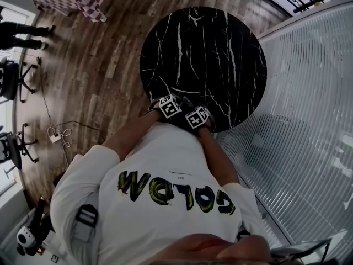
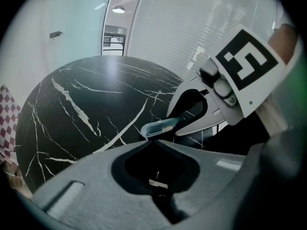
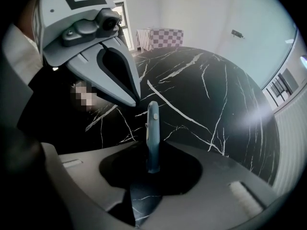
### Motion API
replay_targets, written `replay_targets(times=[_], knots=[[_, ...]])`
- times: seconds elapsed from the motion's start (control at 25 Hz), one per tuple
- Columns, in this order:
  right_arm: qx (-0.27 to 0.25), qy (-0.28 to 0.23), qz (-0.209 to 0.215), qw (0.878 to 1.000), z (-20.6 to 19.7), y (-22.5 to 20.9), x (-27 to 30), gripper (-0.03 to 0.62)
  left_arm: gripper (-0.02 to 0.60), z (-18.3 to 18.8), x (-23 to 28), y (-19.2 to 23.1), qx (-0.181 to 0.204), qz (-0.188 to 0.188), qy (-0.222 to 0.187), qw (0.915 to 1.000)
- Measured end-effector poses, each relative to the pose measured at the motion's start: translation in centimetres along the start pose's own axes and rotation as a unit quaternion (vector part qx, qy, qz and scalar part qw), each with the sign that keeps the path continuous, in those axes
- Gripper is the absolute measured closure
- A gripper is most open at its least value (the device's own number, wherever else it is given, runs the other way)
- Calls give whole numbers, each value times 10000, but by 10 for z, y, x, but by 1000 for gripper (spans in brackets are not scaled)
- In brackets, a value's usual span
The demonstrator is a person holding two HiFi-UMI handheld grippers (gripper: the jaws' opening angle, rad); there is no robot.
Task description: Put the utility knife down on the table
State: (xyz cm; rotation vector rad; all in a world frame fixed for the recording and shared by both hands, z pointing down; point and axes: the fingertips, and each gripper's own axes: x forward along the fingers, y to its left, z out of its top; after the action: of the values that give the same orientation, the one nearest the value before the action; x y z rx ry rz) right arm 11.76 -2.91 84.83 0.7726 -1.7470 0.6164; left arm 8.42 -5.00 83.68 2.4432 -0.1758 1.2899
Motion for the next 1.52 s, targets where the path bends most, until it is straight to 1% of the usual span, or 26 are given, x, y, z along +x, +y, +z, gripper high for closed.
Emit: replay_targets(times=[0.36, 0.68, 0.96, 1.08, 1.16, 1.32, 1.4, 1.52], knots=[[14, -6, -33, 10000, 0, -3, 1, 473, 581, -2, 3, 2, 43, 37, 2, 10000], [39, -25, -105, 9999, 1, -2, -1, 464, 581, -3, -4, 2, 72, 98, -37, 9999], [197, -54, -172, 9996, -1, -6, -1, 449, 581, -5, -11, 2, -21, 109, -86, 9999], [255, -99, -194, 9994, -2, -4, -3, 418, 581, -4, -14, -1, -55, 111, -122, 9998], [299, -142, -213, 9992, -1, -2, -6, 414, 581, -4, -18, -3, -87, 103, -163, 9998], [398, -340, -321, 9981, 0, -2, -11, 410, 581, 2, -27, -7, -194, 82, -333, 9992], [510, -575, -411, 9962, 4, -4, -19, 412, 581, 5, -33, -9, -336, 82, -434, 9985], [849, -1083, -544, 9890, 16, -8, -41, 455, 581, 15, -44, -14, -454, 77, -714, 9964]])
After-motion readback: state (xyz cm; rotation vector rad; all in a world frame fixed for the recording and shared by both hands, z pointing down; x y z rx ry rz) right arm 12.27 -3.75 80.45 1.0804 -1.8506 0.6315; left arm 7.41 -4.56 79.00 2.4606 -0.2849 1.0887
